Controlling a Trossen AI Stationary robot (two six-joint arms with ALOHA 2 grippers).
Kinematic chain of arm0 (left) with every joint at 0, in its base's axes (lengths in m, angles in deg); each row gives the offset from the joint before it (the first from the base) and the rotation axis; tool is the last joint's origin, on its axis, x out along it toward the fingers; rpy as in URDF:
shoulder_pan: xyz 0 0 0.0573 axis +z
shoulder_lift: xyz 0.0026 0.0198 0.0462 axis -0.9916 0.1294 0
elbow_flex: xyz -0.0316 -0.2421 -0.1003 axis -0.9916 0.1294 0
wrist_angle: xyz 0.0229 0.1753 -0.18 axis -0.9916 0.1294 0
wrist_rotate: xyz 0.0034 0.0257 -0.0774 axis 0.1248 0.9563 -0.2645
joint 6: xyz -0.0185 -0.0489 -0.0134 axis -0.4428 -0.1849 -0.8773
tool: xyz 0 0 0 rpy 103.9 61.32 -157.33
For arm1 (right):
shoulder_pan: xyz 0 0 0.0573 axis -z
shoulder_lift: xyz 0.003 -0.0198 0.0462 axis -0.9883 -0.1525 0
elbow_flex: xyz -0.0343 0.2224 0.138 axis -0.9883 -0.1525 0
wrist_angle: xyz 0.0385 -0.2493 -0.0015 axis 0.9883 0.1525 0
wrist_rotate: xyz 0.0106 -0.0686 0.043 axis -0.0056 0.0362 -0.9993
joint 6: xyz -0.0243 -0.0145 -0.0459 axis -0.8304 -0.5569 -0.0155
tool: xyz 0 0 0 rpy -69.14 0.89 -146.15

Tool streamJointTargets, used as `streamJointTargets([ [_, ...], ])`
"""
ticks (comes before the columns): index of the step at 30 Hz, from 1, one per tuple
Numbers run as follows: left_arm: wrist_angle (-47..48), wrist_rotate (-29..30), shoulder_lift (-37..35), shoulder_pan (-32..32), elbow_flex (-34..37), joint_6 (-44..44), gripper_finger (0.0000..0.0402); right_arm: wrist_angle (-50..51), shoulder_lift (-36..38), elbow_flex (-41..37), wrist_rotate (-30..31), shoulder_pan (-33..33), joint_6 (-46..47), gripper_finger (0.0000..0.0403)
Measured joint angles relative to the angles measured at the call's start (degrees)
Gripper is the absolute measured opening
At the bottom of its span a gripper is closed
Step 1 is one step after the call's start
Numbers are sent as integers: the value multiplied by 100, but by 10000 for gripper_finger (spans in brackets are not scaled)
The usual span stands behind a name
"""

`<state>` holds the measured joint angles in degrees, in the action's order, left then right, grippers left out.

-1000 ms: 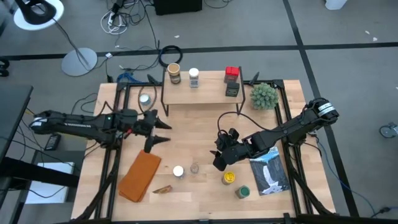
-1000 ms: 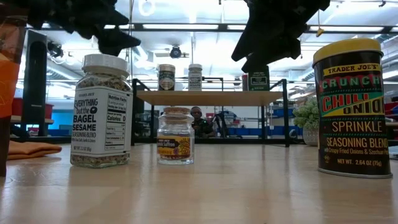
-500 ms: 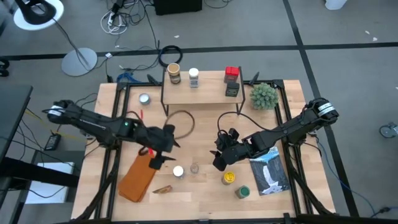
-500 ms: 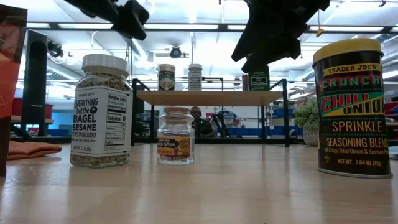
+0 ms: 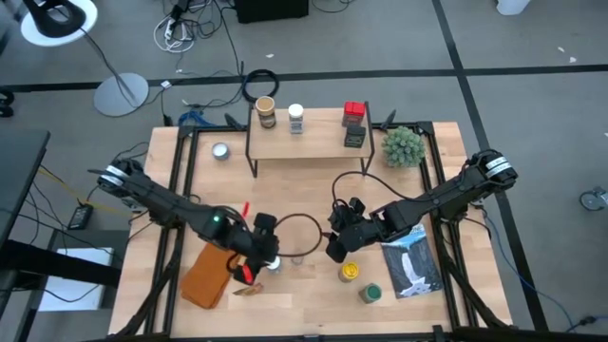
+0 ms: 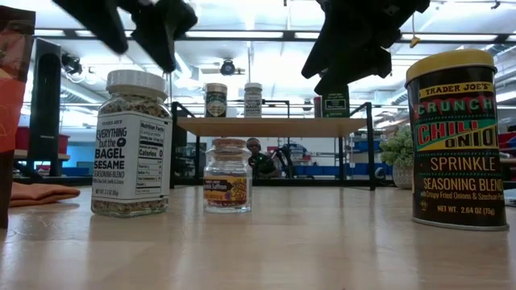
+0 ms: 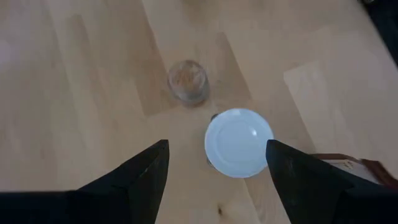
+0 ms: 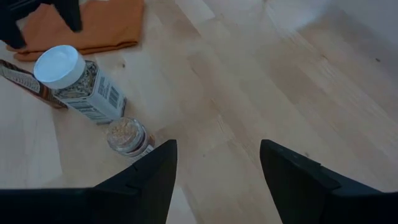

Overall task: Shelf spices
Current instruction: Put the white seasoning bottle on the shelf

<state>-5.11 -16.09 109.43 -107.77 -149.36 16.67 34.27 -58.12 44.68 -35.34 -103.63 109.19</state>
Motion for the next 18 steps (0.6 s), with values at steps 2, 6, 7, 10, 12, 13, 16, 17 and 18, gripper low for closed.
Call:
streamJointTargets([
  [2,67,-4,129,-1,0,-155,272,-9,0,0,-47,-16,4,229],
  [6,29,-177,308,-11,-16,-344,272,-12,0,0,-73,-81,7,229],
  [7,9,-202,332,-25,-20,-353,272,-11,0,0,-74,-86,5,229],
  [10,-16,-296,376,-36,-24,-347,272,-8,0,0,-79,-85,2,229],
  [12,-12,-338,378,-36,-25,-348,272,-8,0,0,-77,-80,0,229],
  [13,-8,-338,378,-34,-24,-351,272,-8,0,0,-77,-80,0,229],
  [16,120,-321,385,-34,-101,-348,272,-10,0,0,-77,-80,0,229],
  [17,172,-313,395,-34,-149,-350,272,-10,0,0,-77,-80,-2,229],
  [18,210,-310,401,-34,-191,-359,272,-13,0,0,-77,-80,-2,229],
])
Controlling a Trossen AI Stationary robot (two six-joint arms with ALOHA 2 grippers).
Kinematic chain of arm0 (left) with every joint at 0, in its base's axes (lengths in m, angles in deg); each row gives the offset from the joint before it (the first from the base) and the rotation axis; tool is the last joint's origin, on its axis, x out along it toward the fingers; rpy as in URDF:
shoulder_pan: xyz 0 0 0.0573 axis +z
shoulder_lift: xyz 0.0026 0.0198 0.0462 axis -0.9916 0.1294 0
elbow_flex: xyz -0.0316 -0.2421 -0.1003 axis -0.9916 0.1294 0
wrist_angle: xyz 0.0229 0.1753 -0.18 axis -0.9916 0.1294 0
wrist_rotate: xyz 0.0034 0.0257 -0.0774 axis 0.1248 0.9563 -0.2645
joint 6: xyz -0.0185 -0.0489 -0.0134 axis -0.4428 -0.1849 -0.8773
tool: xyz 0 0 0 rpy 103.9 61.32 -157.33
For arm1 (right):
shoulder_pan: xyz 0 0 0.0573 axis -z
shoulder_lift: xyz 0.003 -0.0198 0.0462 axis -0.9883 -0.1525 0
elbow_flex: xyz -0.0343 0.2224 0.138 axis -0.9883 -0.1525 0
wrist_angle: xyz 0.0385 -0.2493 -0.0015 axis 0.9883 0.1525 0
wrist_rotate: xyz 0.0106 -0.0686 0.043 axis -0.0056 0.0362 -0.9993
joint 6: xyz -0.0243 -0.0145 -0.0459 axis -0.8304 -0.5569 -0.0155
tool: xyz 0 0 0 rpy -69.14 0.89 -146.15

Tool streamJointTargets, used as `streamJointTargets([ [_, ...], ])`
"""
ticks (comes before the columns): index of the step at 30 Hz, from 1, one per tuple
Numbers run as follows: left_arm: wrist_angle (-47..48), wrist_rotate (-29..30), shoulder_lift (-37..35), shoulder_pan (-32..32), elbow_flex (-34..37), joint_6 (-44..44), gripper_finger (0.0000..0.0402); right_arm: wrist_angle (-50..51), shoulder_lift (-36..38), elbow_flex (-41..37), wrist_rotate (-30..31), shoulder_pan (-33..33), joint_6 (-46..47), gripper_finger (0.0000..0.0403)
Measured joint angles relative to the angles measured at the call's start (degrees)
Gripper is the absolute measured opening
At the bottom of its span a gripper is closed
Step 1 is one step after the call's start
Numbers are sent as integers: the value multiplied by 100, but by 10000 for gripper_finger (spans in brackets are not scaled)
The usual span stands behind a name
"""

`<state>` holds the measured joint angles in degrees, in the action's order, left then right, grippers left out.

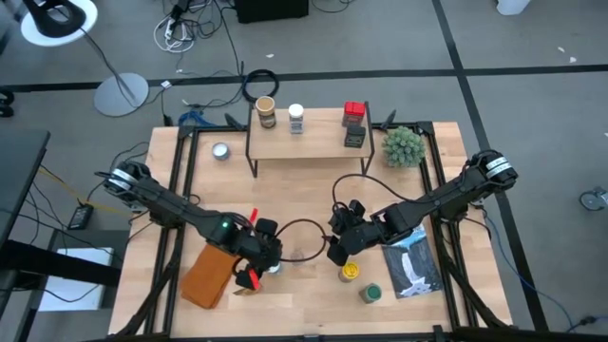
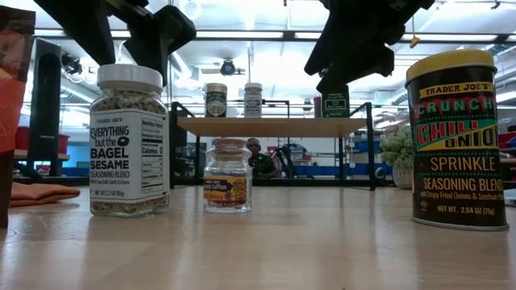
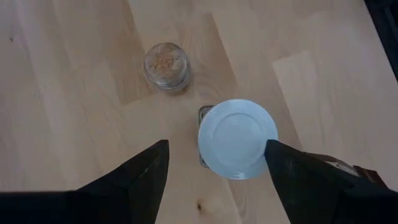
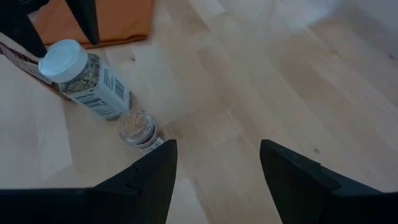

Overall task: Shelf spices
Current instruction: Put the white seasoning bottle on the shelf

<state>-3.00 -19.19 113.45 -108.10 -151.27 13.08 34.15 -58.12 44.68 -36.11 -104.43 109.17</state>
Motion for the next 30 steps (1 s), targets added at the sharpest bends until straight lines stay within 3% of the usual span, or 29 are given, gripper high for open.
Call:
streamJointTargets([
  [9,-49,-227,66,-11,-270,-565,272,2,0,0,2,0,2,229],
  [30,-95,-214,402,-13,-272,-425,272,-28,0,0,2,-3,11,229],
])
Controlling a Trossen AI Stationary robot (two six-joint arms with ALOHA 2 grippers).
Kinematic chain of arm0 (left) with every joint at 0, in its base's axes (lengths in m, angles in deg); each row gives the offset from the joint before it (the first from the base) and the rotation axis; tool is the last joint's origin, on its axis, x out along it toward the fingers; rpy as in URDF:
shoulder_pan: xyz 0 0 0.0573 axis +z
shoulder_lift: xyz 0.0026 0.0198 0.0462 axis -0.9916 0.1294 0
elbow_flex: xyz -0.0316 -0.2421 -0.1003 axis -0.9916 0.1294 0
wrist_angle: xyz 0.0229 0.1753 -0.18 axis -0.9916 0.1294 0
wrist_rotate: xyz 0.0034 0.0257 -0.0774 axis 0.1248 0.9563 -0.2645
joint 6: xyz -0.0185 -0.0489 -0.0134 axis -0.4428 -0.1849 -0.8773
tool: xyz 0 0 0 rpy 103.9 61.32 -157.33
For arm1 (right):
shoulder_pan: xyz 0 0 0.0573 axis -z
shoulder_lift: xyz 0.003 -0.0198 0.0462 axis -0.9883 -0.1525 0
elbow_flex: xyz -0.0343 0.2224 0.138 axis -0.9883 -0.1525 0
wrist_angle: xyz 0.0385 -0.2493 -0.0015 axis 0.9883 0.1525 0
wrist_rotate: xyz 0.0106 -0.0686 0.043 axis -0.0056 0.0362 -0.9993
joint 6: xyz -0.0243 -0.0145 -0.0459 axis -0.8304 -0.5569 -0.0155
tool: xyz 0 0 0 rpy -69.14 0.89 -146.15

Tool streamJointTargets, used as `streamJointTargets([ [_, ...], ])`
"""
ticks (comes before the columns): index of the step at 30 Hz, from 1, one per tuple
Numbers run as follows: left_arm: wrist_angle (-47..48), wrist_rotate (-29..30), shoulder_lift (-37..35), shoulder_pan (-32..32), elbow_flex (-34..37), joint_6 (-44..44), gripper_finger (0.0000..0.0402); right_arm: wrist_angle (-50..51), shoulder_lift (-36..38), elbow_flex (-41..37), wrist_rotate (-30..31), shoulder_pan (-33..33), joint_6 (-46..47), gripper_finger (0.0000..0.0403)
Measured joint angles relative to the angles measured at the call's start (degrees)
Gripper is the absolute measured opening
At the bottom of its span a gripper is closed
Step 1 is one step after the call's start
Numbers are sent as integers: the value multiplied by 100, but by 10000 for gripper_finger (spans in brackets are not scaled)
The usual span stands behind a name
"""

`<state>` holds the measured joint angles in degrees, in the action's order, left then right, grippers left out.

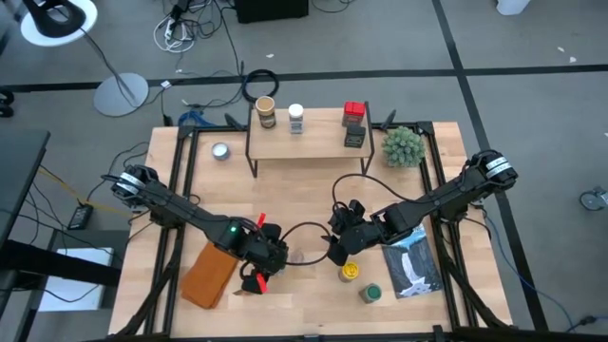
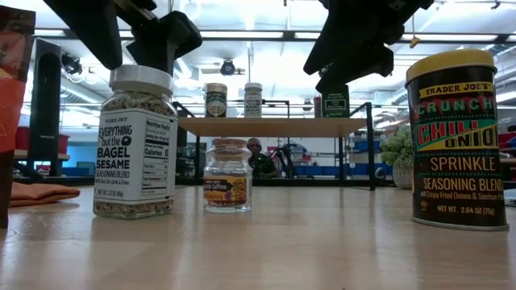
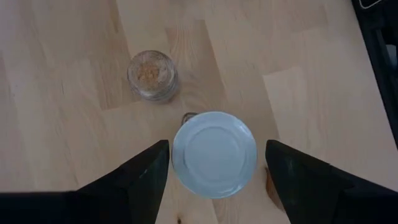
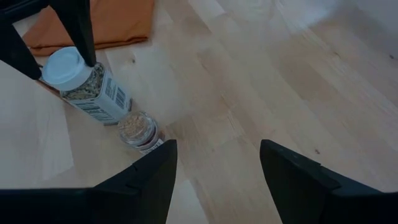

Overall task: Shelf spices
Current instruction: Put the white seasoning bottle on the shelf

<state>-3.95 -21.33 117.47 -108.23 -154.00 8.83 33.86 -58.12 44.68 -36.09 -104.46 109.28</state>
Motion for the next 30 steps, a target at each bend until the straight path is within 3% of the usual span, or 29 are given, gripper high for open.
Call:
streamJointTargets([
  [7,-32,-50,-2,4,0,424,272,1,0,0,0,1,0,229],
  [21,-51,-68,446,0,-4,458,270,-62,0,0,-1,-1,142,229],
  [30,-172,-12,470,17,-4,606,219,-57,0,0,0,-1,95,229],
])
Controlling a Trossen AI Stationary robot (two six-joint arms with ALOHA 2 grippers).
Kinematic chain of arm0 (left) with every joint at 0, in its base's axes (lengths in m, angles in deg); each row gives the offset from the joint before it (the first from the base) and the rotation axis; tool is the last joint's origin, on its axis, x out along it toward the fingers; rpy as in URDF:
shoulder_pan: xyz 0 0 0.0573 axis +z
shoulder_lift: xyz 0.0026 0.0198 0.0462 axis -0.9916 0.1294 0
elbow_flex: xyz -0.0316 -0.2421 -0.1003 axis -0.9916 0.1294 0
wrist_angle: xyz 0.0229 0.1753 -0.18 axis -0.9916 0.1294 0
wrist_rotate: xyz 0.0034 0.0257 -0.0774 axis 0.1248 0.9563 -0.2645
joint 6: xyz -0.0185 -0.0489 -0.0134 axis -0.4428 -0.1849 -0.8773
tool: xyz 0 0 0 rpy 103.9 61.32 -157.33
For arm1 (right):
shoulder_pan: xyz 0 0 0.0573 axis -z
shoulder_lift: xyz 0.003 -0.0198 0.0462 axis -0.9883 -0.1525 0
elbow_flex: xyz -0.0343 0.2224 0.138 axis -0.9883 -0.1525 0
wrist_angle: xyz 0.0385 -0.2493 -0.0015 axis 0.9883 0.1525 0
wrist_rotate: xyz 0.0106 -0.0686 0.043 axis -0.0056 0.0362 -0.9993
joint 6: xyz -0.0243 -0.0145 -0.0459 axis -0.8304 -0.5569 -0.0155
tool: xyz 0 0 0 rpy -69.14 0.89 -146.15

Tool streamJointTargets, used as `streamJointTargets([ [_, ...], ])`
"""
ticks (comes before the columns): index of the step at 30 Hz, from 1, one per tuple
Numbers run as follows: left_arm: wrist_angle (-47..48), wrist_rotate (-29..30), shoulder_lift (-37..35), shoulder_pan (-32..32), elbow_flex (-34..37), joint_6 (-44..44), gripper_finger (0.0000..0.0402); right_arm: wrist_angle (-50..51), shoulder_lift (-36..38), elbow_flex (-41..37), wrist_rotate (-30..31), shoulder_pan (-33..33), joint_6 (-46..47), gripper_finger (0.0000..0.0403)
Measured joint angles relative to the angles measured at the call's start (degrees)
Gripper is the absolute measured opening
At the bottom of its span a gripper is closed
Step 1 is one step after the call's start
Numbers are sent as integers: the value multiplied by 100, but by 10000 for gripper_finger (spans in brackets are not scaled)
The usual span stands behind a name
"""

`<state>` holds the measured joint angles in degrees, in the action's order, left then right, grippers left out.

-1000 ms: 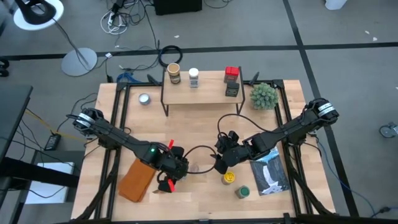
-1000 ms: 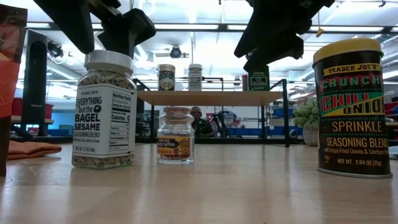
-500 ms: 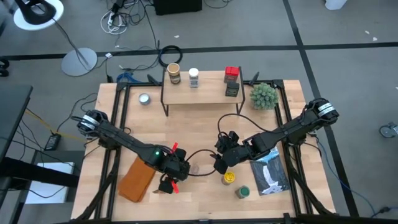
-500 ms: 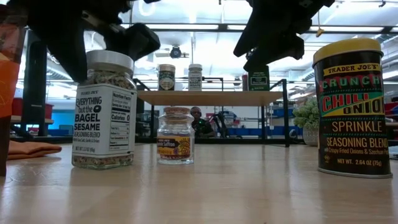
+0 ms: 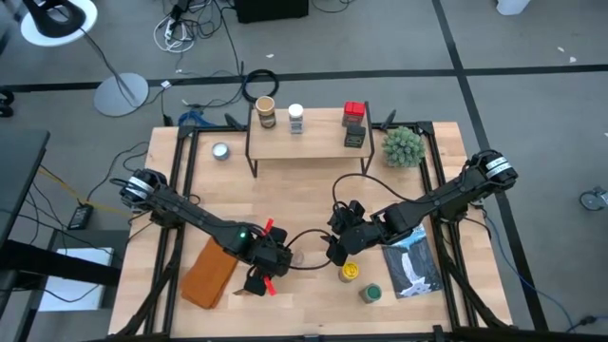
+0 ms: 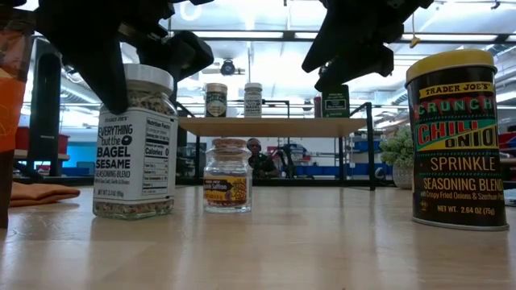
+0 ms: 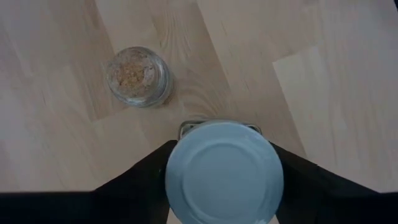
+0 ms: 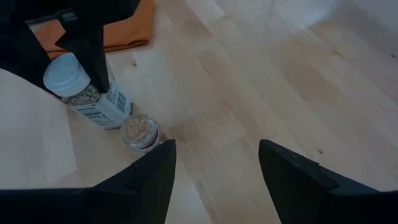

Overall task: Shelf spices
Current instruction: Put the white seasoning bottle on the shelf

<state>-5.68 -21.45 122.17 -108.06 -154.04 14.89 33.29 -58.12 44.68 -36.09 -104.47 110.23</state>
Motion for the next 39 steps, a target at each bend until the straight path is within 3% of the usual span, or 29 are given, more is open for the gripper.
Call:
streamJointTargets([
  [4,6,18,0,0,0,0,195,2,0,0,0,0,-21,229],
  [12,616,289,-4,150,-266,289,205,11,1,0,2,0,-68,229],
  [29,3258,1054,-13,1138,-2558,1447,197,77,1,0,2,-20,-274,229],
  [39,3574,1223,-13,2306,-3737,2310,198,208,2,0,2,-22,-274,229],
])
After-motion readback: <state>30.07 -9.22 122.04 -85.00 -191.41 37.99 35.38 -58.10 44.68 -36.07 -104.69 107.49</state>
